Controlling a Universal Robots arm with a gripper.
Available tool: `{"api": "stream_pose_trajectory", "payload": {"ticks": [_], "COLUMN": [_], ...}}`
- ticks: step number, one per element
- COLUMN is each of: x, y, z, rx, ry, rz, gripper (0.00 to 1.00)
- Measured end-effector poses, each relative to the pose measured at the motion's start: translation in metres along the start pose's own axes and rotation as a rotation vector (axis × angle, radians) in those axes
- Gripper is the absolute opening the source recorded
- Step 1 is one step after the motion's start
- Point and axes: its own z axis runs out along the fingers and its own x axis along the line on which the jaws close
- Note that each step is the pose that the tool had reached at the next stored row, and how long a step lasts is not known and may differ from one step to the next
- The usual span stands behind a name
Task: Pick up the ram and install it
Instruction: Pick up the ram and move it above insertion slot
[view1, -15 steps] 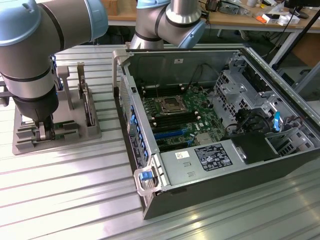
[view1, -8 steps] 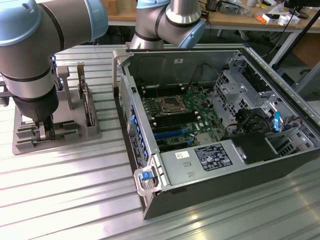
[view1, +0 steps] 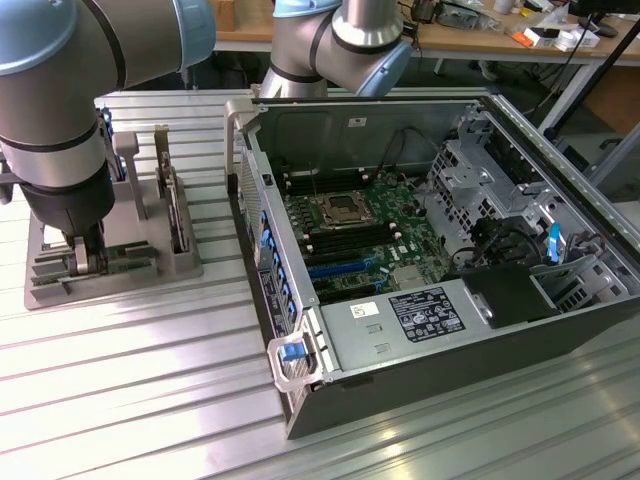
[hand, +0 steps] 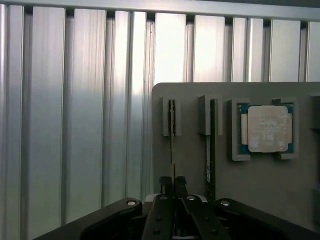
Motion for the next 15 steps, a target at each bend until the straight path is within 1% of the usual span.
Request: {"api": "stream_pose_trajectory", "payload": {"ticks": [3, 8, 10, 13, 15], "x": [0.0, -0.001, -0.001, -0.002, -0.002], "y": [0.0006, 0.0013, 0.0021, 0.0027, 0.0033], "z": [-0.0104, -0.0227, -0.0367, -0.0466, -0.0562], "rx": [0.0, 0.0001, 0.0, 0.0, 0.0001], "ry": [-0.0013, -0.0013, -0.0013, -0.0013, -0.0013], "rz": [0.0, 0.0, 0.0, 0.0, 0.0], "gripper": [0.13, 0.13, 0.13, 0.13, 0.13]}}
